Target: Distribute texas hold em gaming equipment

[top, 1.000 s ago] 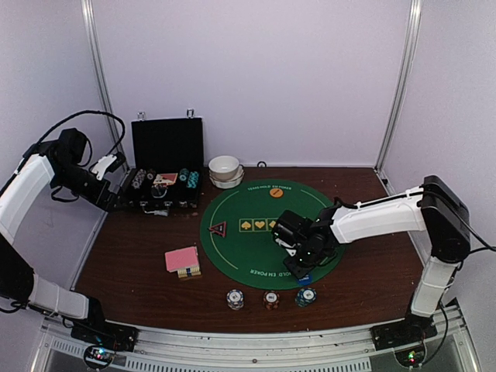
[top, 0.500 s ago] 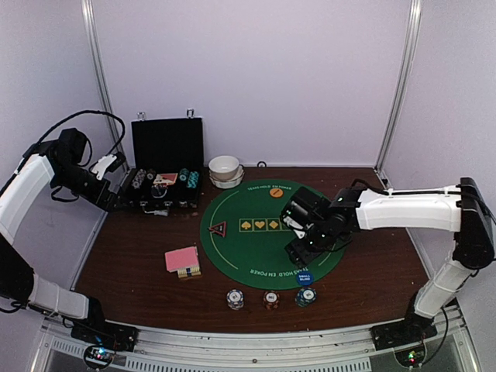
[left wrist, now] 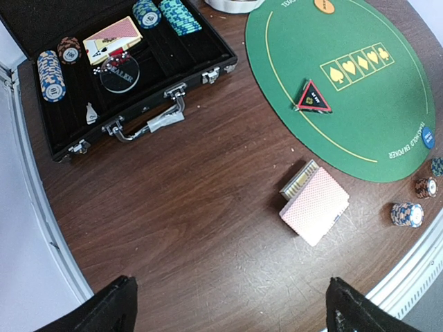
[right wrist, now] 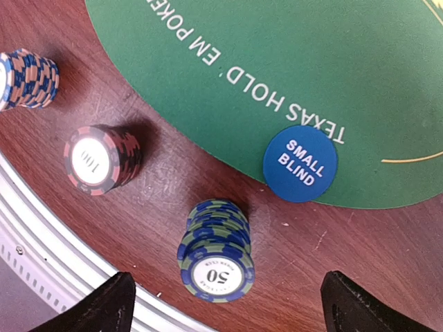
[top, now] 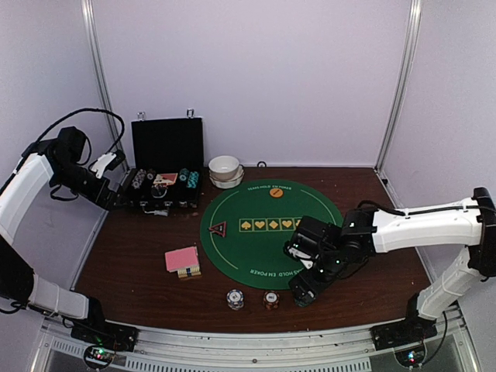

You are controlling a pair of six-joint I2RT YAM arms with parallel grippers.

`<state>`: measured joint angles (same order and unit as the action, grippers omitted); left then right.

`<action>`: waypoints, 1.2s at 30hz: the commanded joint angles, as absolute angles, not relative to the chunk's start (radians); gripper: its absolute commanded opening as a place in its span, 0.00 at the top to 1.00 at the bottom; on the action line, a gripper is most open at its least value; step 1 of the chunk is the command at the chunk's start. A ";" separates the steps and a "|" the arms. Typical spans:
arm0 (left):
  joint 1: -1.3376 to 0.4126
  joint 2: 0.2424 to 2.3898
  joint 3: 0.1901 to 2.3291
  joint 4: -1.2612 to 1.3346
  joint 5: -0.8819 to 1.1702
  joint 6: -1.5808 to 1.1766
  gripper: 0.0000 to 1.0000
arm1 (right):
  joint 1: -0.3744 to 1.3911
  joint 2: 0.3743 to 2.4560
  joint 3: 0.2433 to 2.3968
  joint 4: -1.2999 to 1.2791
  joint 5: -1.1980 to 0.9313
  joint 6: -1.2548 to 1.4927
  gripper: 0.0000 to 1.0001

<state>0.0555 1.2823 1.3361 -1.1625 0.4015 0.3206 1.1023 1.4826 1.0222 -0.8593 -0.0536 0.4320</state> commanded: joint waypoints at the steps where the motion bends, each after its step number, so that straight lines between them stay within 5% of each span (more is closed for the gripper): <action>1: 0.063 1.256 1.363 -1.172 0.417 0.321 0.02 | 1.118 1.529 1.012 -0.822 -0.067 0.468 0.05; 36: 0.063 1.264 1.380 -1.178 0.425 0.319 0.03 | 1.103 1.624 0.999 -0.773 -0.020 0.427 0.39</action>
